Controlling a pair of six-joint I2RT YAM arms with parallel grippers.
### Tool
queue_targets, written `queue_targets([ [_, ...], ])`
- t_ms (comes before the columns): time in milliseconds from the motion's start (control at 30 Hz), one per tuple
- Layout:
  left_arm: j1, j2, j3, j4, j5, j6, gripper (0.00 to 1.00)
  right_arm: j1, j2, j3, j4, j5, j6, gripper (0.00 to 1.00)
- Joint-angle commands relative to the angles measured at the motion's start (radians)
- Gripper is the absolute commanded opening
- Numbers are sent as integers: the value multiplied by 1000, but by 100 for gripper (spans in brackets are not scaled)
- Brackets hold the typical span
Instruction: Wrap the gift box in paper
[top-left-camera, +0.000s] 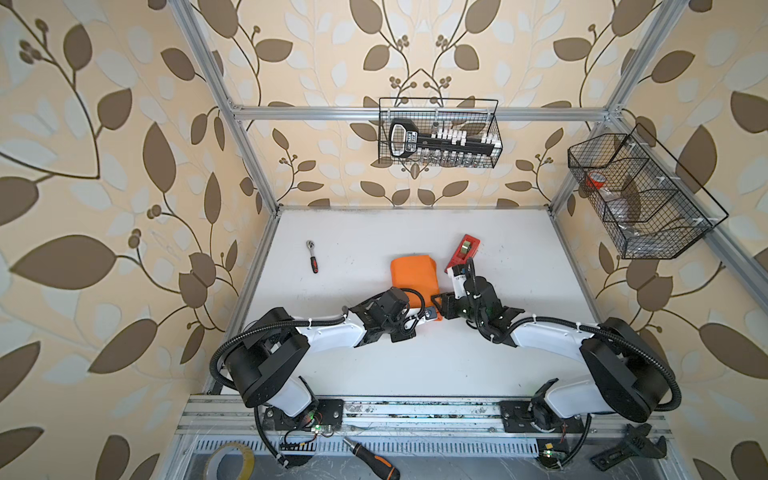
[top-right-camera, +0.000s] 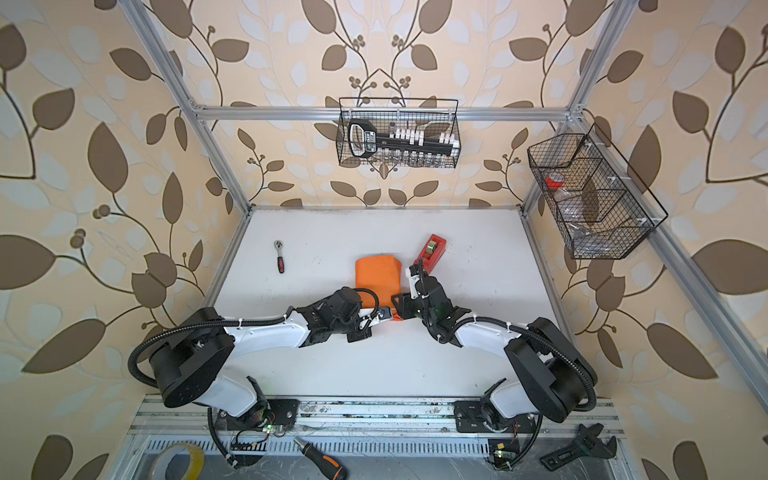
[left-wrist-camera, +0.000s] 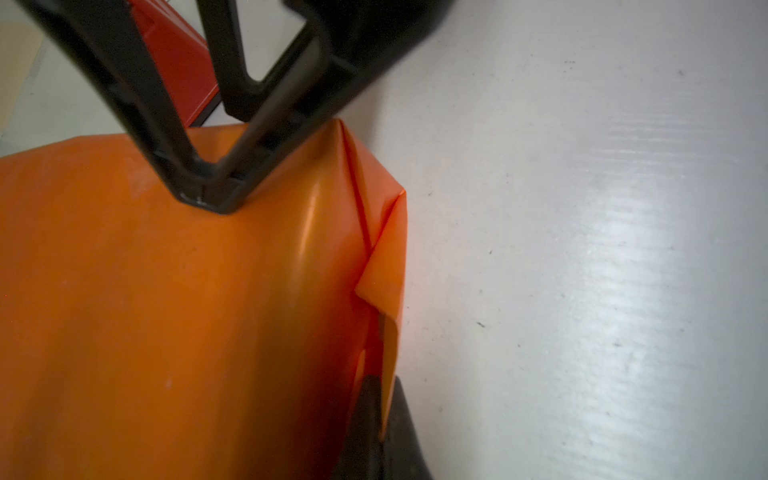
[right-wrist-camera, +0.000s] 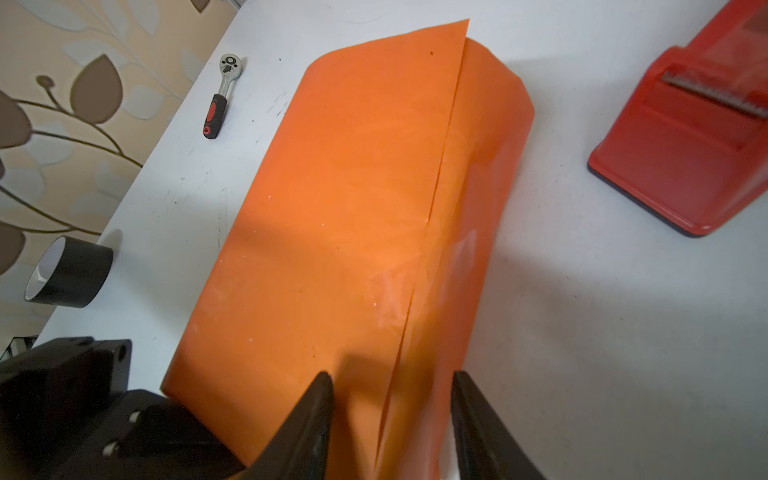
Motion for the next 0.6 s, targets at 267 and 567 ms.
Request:
queue_targets([
  [267,-4,2,19,71,-19,-67,4,6,-6,-13,-87,-16,-66,47],
  [567,-4,11,25,77,-42,-89,5,11,-24,-6,-98,-36,-89,47],
])
